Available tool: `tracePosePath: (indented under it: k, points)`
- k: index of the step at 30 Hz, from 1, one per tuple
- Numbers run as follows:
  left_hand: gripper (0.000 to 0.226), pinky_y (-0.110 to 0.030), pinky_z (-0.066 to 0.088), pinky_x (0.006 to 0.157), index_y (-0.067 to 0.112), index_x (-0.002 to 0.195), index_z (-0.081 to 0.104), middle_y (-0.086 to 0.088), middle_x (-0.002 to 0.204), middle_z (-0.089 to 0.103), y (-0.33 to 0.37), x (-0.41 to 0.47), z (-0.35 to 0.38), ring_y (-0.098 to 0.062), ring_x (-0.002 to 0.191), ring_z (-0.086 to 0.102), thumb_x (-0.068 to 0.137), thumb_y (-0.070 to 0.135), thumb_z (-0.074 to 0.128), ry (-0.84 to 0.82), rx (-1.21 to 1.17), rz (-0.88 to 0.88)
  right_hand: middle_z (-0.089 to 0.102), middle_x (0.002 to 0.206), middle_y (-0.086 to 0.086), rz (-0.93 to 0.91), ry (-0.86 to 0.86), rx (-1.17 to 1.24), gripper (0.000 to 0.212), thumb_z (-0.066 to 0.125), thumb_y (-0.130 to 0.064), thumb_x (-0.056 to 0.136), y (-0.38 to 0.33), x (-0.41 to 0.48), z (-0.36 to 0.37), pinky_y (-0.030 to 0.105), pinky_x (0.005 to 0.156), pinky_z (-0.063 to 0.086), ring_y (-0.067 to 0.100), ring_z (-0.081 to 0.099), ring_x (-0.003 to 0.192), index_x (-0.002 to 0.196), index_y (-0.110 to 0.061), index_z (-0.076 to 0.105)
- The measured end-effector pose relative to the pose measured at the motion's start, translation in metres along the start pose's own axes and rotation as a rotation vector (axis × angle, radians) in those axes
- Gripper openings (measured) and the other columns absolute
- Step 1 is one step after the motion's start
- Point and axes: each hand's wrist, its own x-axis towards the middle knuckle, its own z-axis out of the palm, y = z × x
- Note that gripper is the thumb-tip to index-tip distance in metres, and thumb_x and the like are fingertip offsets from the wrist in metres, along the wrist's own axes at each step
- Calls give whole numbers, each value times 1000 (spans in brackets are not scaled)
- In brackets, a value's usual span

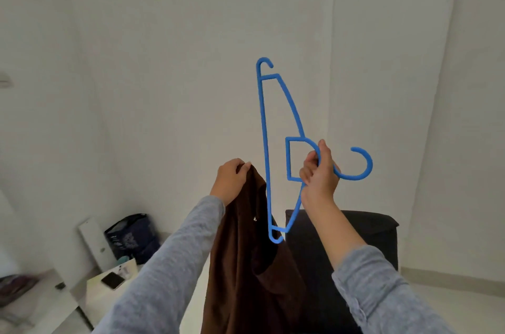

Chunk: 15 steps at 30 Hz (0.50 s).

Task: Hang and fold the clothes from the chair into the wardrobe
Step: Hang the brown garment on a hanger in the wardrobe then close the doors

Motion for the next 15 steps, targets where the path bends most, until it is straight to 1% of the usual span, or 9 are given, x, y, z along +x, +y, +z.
tracePosePath:
  k: [3,5,6,8,10,15]
  points:
    - [29,-24,36,64,3,80,59,-6,75,57,9,-1,-1,-17,73,51,96,25,49,8,4,-9,34,43,-7,-2,31,144,41,57,-39,90,-4,-3,6,20,40,18,7,19,38,57,-17,48]
    - [30,-25,39,66,1,81,61,-9,77,59,17,-1,-1,-16,72,52,96,26,51,-7,-14,-7,29,42,-6,-25,43,201,45,56,-39,90,-6,-2,6,21,41,17,8,18,38,54,-17,43]
    - [32,-27,42,68,0,84,63,-12,80,62,21,-2,-2,-17,74,54,95,27,52,-23,-36,-3,28,42,-6,-48,44,209,47,55,-38,91,-6,-2,5,21,41,18,8,18,38,52,-16,41]
    - [32,-31,47,77,0,88,67,-14,87,66,32,-3,-8,-17,80,57,95,28,53,-54,-100,15,27,41,-6,-94,37,203,49,52,-36,93,-5,-2,1,21,41,18,9,18,38,51,-16,37]
    - [30,-28,47,79,1,90,69,-11,89,67,43,-3,-18,-15,81,59,94,27,55,-84,-173,38,26,41,-5,-118,32,198,49,51,-35,94,-5,0,-5,21,41,19,9,18,38,51,-15,35]
    - [26,-20,46,73,5,87,70,-4,82,67,56,0,-45,-10,77,60,92,27,58,-126,-274,62,26,41,-5,-163,-3,217,50,48,-32,95,-20,10,-9,21,41,18,8,19,37,49,-17,37]
